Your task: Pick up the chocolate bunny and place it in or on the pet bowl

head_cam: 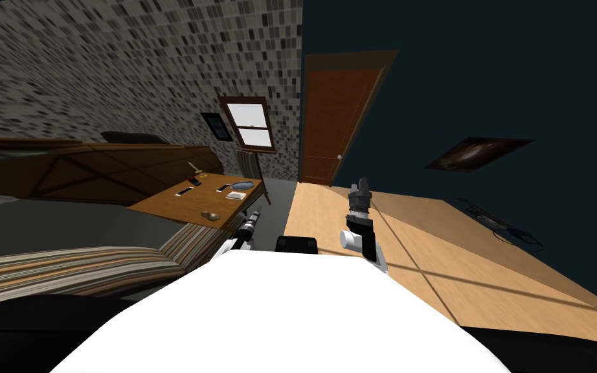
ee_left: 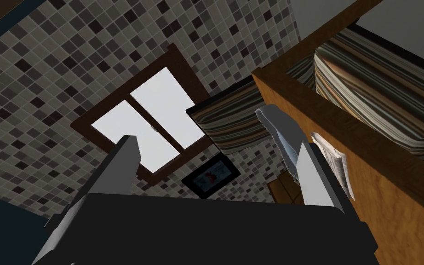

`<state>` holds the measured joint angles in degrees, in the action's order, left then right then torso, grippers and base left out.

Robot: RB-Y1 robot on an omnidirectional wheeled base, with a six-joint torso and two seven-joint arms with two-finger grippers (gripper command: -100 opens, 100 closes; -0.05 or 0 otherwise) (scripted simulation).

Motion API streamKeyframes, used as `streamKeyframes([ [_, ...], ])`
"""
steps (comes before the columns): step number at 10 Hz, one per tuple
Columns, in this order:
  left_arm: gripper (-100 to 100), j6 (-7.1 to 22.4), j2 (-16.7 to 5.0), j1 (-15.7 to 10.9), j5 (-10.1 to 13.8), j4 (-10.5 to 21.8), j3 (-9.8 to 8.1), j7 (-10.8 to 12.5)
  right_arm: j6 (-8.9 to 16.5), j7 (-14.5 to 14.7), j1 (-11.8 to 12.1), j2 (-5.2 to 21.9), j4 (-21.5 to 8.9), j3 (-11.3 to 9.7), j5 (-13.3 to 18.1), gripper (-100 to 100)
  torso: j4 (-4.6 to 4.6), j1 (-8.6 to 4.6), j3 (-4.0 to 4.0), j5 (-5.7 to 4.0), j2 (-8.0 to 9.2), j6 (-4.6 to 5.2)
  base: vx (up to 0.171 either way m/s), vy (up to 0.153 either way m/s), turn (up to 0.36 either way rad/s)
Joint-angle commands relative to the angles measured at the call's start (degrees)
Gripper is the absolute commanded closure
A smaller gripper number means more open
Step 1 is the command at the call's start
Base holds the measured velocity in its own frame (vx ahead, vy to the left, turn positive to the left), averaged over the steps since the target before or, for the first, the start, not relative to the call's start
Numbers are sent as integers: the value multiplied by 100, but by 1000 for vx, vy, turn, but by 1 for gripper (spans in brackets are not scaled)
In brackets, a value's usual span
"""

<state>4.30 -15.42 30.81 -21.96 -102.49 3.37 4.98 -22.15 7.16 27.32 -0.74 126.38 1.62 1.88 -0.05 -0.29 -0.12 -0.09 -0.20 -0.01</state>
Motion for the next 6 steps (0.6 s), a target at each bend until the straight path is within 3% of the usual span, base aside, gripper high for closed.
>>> streamKeyframes([
  [1, -100, 245, 1, -12, -104, 266, -26, -16, 0, 0, 0, 0, 0, 0, 0, 0, 0, 0, 0, 0, 0, 0, 74, -91, 17],
  [2, -100, 383, -41, -72, -154, 504, -53, -11, 0, 0, 0, 0, 0, 0, 0, 0, -1, -1, -3, 0, -5, 0, 118, -125, 37],
  [3, -100, 474, -41, -72, -154, 504, -53, -11, 0, 0, 1, 0, 0, 0, 0, 0, -3, -11, -9, -2, -17, -1, 96, -107, 28],
  [6, -100, 728, -85, -138, -191, 743, -84, -9, 0, 0, 0, 0, 0, 0, 0, 0, 0, 15, -1, 3, -2, -1, 56, -48, 12],
])
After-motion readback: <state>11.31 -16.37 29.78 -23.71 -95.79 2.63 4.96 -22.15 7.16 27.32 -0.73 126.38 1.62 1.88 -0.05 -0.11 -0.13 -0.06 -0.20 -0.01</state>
